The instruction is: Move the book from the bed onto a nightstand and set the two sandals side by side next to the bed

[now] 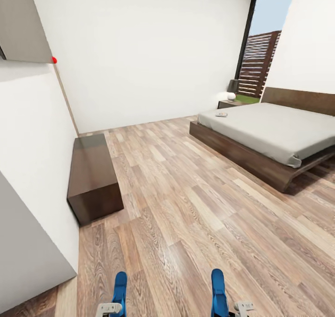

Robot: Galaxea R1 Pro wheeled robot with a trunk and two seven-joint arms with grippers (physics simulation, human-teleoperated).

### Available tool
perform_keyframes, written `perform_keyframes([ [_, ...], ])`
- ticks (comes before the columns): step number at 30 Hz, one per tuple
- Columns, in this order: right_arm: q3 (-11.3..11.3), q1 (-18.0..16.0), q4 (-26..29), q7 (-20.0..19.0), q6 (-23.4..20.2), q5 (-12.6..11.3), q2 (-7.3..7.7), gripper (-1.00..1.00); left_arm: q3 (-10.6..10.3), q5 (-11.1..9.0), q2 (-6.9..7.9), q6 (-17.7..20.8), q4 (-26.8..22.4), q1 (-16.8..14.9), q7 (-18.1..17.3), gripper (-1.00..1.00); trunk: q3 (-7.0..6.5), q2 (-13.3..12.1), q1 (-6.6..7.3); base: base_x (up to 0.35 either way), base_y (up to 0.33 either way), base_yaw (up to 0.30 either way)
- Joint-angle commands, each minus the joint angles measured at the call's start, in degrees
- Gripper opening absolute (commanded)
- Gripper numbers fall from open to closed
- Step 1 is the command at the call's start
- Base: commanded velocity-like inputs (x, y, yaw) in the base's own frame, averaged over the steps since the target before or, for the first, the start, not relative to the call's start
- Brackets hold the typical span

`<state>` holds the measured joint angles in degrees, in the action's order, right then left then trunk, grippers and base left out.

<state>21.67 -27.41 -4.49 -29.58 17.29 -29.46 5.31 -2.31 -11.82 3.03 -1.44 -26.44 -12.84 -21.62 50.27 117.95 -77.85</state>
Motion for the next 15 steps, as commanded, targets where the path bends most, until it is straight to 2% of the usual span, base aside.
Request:
perform_keyframes([
  [1,0.5,-0.1,-0.3,-0.4,0.3,-0.6,-0.04,-1.0,-0.2,-0.5,-0.19,-0.1,0.3,0.0,0.0,-1.0,0.05,0.0,0.01,0.0,0.0,-0.276],
  [4,0.5,-0.1,-0.3,-0.4,0.3,-0.7,-0.01,-1.0,-0.2,-0.3,-0.7,-0.1,0.7,0.0,0.0,-1.0,0.05,0.0,0.01,0.0,0.0,-0.275],
  [9,0.4,-0.1,-0.2,-0.4,0.3,-1.1,0.14,-1.0,-0.2,-0.3,-0.8,-0.3,0.9,0.0,0.1,-1.0,0.05,0.0,0.01,0.0,0.0,-0.276],
  [15,0.4,-0.1,-0.2,-0.4,0.3,-1.1,0.22,-1.0,-0.2,-0.3,-0.75,-2.1,1.1,0.0,0.7,-1.0,0.05,0.0,0.01,0.0,0.0,-0.276],
])
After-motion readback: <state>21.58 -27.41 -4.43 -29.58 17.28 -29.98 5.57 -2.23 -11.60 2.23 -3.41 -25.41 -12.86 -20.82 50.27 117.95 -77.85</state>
